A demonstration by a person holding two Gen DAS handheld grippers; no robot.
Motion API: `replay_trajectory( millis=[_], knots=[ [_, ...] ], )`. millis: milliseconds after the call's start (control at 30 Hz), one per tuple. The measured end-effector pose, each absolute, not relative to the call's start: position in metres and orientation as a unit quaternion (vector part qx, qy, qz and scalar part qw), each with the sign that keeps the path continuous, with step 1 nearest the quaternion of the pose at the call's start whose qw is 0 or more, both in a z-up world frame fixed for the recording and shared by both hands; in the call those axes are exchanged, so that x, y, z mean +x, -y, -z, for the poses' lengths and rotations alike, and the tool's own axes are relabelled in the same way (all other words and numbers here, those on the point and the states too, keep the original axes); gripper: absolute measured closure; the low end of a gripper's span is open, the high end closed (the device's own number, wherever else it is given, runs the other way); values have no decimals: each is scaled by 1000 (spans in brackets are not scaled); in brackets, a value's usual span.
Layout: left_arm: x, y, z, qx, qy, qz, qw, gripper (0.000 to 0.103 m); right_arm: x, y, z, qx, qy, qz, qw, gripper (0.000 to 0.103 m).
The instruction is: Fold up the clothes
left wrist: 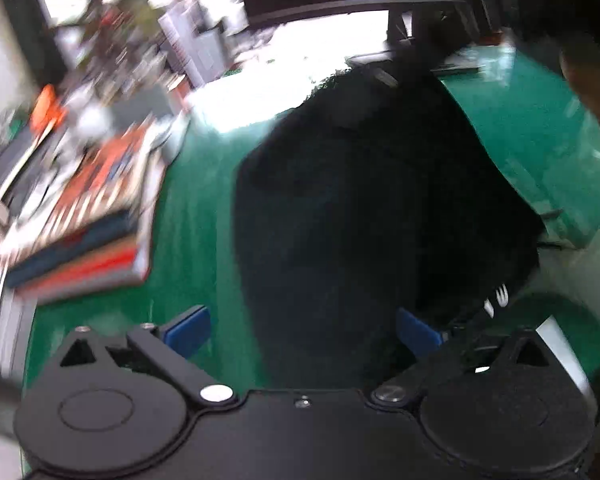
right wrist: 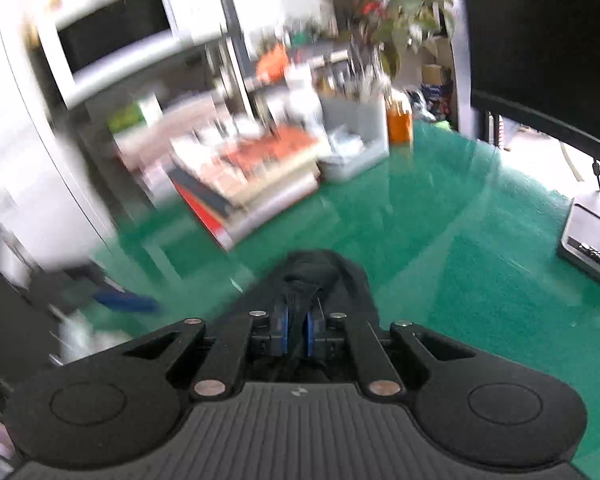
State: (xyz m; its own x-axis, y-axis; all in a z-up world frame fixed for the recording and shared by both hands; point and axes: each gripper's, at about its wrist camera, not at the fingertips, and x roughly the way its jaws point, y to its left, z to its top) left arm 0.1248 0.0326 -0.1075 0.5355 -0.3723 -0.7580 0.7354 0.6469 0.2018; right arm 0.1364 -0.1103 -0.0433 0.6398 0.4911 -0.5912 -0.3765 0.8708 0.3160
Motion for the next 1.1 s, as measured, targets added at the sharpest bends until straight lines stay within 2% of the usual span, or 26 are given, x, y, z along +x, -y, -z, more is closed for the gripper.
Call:
replay_trajectory(
  millis=[100, 133, 167, 200, 233, 267, 633, 933, 1100],
  knots=[
    [122, -6, 105, 295, -306, 342, 838, 1, 130, 116, 21, 126, -335, -280, 891, 95],
    [120, 3, 104, 308, -282, 342, 842, 7, 126, 118, 16, 137, -331, -287, 888, 95],
    [120, 7, 102, 308, -271, 344, 845, 19, 124, 120, 12, 146, -329, -289, 887, 95],
    [122, 9, 97, 295, -269, 349, 848, 59, 122, 121, 9, 155, -327, -291, 886, 95],
    [125, 11, 90, 274, -273, 355, 851, 90, 119, 125, 6, 162, -324, -287, 887, 95],
    [128, 11, 85, 258, -276, 358, 854, 94, 115, 129, 2, 167, -320, -280, 890, 95],
    [112, 27, -14, 146, -191, 470, 849, 93, 44, 211, -56, 253, -185, -178, 933, 95],
    [77, 86, -55, 88, -179, 564, 801, 93, -36, 258, -89, 248, -82, -102, 960, 94],
    [52, 125, -59, 96, -175, 584, 787, 93, -67, 289, -90, 253, -61, -70, 963, 94]
  ],
)
